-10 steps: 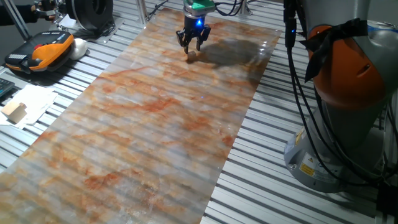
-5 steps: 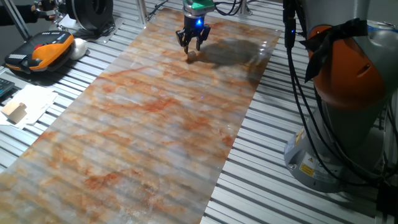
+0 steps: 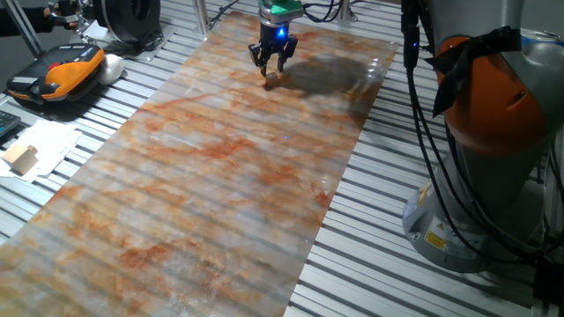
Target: Pick up the small block on the left and move it to the right
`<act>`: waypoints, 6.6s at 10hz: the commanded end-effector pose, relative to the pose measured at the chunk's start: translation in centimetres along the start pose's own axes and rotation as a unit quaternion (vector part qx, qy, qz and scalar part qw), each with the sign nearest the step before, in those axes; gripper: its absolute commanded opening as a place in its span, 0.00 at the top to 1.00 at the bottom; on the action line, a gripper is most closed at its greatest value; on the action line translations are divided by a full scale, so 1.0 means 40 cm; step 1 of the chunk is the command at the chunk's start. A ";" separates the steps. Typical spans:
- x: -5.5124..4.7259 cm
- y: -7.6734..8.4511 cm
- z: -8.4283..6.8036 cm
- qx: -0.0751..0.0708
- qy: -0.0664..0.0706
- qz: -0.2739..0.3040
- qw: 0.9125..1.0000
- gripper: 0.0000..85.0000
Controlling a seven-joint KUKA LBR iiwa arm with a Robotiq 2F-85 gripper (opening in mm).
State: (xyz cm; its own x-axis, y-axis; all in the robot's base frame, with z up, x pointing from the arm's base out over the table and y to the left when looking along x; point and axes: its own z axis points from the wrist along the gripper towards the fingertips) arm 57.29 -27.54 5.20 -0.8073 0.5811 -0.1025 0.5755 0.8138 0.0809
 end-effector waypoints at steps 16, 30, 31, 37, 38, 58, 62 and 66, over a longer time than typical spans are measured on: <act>0.000 0.003 0.012 -0.001 -0.003 -0.006 1.000 0.40; 0.003 0.000 0.013 0.001 -0.013 -0.010 1.000 0.60; 0.003 0.000 0.013 0.001 -0.013 -0.011 1.000 0.60; 0.003 -0.001 0.013 0.007 -0.015 -0.009 1.000 0.60; 0.003 -0.001 0.013 0.007 -0.015 -0.007 1.000 0.60; 0.000 -0.003 0.005 -0.006 -0.009 -0.024 1.000 1.00; -0.002 -0.002 -0.009 -0.012 -0.002 -0.026 1.000 1.00; -0.002 0.010 -0.065 -0.020 0.018 -0.029 0.999 1.00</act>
State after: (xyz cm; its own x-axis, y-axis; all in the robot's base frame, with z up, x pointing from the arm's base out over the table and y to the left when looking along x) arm 57.18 -27.09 7.87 -0.8421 0.5343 -0.0728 0.5251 0.8433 0.1147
